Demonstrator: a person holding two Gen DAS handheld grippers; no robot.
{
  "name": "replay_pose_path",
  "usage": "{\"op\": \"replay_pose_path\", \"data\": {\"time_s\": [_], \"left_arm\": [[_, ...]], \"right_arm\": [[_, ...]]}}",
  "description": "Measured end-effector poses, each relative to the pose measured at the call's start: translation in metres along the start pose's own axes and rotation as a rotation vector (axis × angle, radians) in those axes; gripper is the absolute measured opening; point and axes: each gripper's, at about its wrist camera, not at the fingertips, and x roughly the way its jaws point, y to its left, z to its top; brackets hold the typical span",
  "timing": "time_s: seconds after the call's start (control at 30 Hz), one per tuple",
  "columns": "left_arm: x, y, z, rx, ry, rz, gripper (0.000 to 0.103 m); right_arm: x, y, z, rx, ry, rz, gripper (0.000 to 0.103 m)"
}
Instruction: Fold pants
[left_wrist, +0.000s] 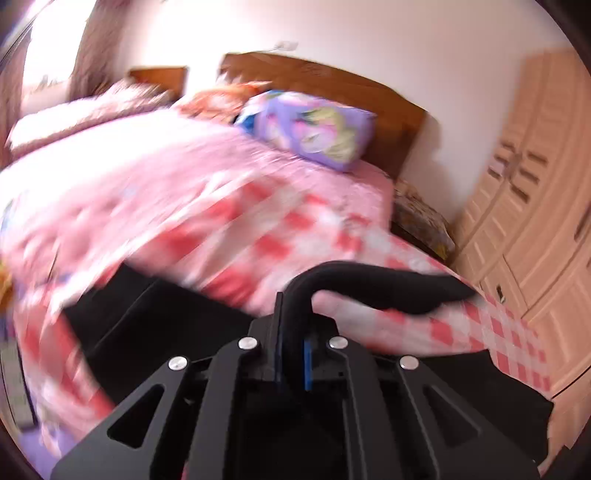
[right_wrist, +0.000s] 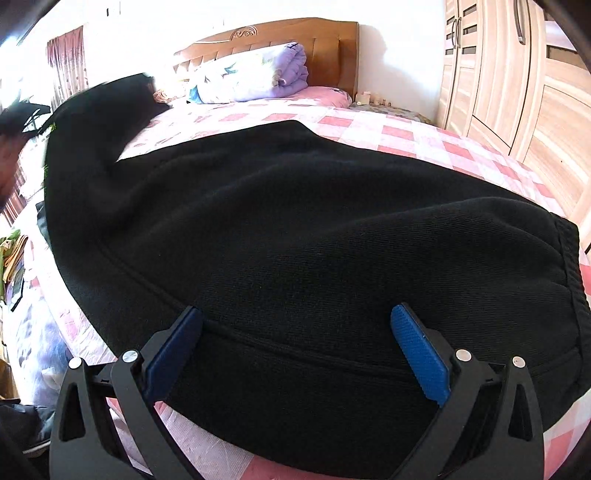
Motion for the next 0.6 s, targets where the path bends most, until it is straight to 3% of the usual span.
{"op": "replay_pose_path", "data": {"time_s": [0.07,0.13,0.2,0.23,0.27,0.3,0.33,0.4,0.43,0.5,0.53,0.6], "left_arm": [[0.005,0.056,-0.035,-0.070,0.082,-0.007,0.016],[0.025,0.096,-0.067,-0.112,0.199,0.035,0.032],[0.021,0.116,-0.088,-0.112,0.161,-0.054,0.037],[0.012,0.118,-0.091,-0.098,0.136,-0.060,0.050],[0.001,0.115,-0.090,-0.071,0.108,0.001,0.064],[-0.011,0.112,-0.087,-0.040,0.071,0.070,0.070],[-0.021,0.102,-0.086,0.021,0.035,0.131,0.069],[-0.040,0.064,-0.082,0.234,-0.035,0.210,0.069],[-0.047,0.046,-0.083,0.314,-0.067,0.213,0.069],[-0.052,-0.004,-0.089,0.470,-0.051,0.083,0.070],[-0.044,-0.014,-0.087,0.509,-0.038,0.062,0.070],[-0.033,-0.056,-0.104,0.678,-0.024,0.107,0.070]], "right_arm": [[0.000,0.000,-0.001,-0.006,-0.006,0.004,0.099],[0.000,0.000,0.000,-0.006,0.003,0.007,0.099],[0.001,-0.001,0.002,-0.002,0.015,0.009,0.099],[0.000,-0.001,0.002,0.000,0.019,0.008,0.099],[0.000,-0.001,0.003,0.000,0.020,0.007,0.099],[0.000,-0.001,0.003,0.001,0.018,0.006,0.099],[0.001,-0.001,0.003,0.002,0.017,0.004,0.099],[0.002,-0.001,0.003,0.006,0.016,0.000,0.099],[0.002,0.000,0.004,0.008,0.016,-0.001,0.099],[0.003,0.000,0.004,0.009,0.013,-0.003,0.099],[0.002,0.000,0.004,0.009,0.012,-0.003,0.099],[0.002,-0.001,0.004,0.006,0.016,0.000,0.099]]}}
